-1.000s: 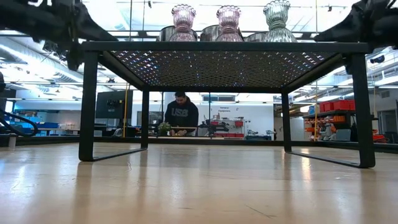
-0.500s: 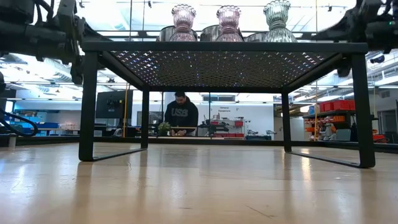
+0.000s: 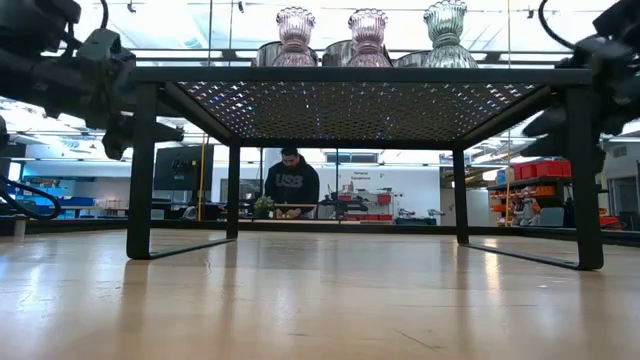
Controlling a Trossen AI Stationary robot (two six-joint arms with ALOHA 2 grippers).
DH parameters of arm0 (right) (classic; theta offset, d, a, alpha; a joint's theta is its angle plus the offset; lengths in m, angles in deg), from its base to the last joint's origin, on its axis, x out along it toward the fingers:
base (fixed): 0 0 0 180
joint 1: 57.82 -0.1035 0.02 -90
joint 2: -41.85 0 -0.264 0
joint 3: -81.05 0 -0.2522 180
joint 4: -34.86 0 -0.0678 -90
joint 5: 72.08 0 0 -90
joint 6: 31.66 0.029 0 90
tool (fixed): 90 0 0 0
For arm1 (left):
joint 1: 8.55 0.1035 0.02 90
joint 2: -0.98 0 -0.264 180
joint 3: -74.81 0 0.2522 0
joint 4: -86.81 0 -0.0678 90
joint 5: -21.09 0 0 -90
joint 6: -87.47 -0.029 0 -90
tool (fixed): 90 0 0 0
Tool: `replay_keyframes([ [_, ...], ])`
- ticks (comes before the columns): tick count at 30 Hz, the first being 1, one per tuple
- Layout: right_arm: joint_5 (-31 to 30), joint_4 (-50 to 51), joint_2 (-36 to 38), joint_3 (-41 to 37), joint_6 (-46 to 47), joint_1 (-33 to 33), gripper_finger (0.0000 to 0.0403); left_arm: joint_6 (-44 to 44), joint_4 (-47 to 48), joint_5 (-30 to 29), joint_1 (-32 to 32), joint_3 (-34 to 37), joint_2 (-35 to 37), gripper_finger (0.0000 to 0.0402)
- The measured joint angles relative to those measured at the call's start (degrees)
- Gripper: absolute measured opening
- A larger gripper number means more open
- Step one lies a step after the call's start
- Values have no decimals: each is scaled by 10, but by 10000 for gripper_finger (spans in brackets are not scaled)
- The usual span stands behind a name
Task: Pick & Place candle stick holders
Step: Return to Home Position
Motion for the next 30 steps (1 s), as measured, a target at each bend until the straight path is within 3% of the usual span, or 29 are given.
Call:
replay_keyframes([
  [3,61,-39,0,-3,-81,-3,152,-50,-22,9,-1,0,0,227],
  [6,33,-236,0,-46,-289,-11,152,-208,-85,94,-15,0,0,227],
  [9,1,-460,0,-106,-442,-12,152,-292,-172,88,-22,0,1,227],
  [13,-47,-452,-2,-104,-443,-10,152,-300,-174,53,-21,0,1,227],
  [20,58,-299,-5,-106,-366,-11,152,-252,-174,148,-26,26,1,227],
  [25,61,-310,-5,-106,-359,-11,152,-265,-183,80,-24,26,0,227],
  [30,68,-308,-5,-105,-353,-11,152,-285,-182,88,-24,26,0,227],
])
